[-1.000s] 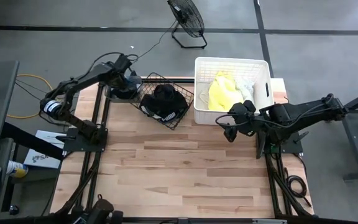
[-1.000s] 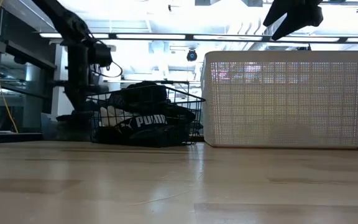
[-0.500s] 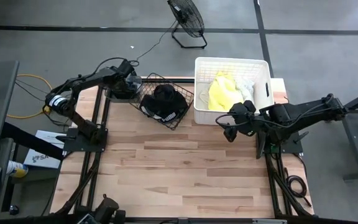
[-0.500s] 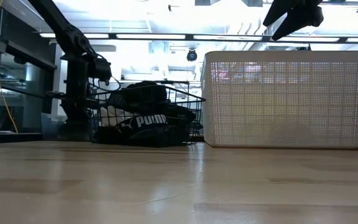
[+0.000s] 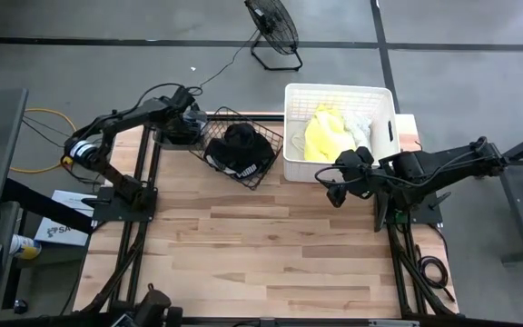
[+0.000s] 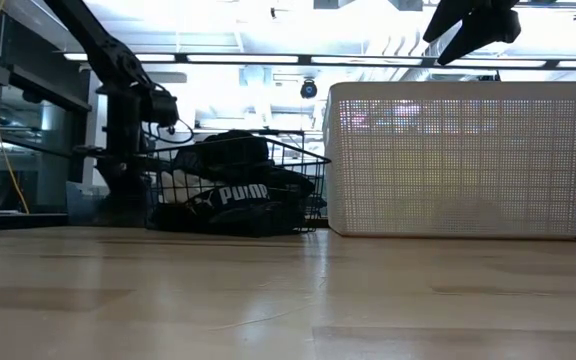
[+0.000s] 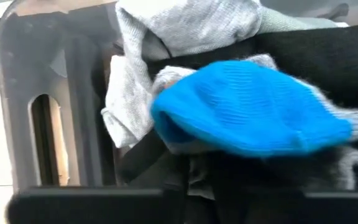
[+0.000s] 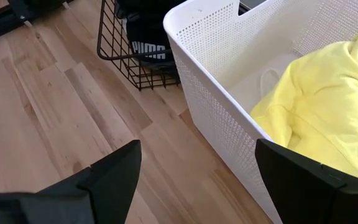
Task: Pick & Place Cloths
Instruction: Put the gray sock into the black bin
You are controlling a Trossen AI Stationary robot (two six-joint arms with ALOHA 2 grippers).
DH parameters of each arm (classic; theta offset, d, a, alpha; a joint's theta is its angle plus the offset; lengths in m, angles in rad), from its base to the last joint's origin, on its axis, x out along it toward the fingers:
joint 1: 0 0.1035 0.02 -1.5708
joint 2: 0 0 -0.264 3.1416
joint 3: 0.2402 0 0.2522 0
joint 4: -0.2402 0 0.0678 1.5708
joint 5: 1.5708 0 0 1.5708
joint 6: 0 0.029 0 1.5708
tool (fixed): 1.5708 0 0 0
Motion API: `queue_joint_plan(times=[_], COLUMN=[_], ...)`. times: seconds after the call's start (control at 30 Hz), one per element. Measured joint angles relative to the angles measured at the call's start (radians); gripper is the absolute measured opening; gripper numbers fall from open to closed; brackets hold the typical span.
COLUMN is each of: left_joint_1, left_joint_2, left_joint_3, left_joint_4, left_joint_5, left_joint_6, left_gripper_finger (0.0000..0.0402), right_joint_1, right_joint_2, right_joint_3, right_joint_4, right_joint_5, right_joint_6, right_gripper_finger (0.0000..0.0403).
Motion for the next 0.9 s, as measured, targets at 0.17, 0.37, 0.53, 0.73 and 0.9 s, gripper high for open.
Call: queue_joint_plan(times=[0.17, 0.37, 0.53, 0.73, 0.9], left_joint_1=[0.000, 0.000, -0.001, -0.001, -0.001], left_joint_2=[-0.019, -0.076, -0.135, -0.184, -0.251], left_joint_3=[-0.001, -0.001, -0.001, 0.000, 0.005], left_joint_4=[-0.012, -0.020, -0.015, -0.008, 0.007], left_joint_5=[0.005, 0.036, 0.055, 0.054, 0.054], left_joint_6=[0.003, 0.033, 0.036, 0.036, 0.064], left_gripper_finger=[0.0122, 0.0194, 0.0217, 0.0218, 0.0218], right_joint_1=[0.000, 0.000, 0.000, 0.000, 0.000], right_joint_2=[0.000, 0.000, 0.000, 0.000, 0.000], right_joint_3=[0.000, 0.000, 0.000, 0.000, 0.000], right_joint_4=[0.000, 0.000, 0.000, 0.000, 0.000], right_joint_5=[0.000, -0.001, -0.004, -0.005, -0.005], right_joint_6=[0.000, 0.019, 0.035, 0.056, 0.056], right_gripper_finger=[0.0307, 0.0307, 0.0307, 0.0307, 0.0307])
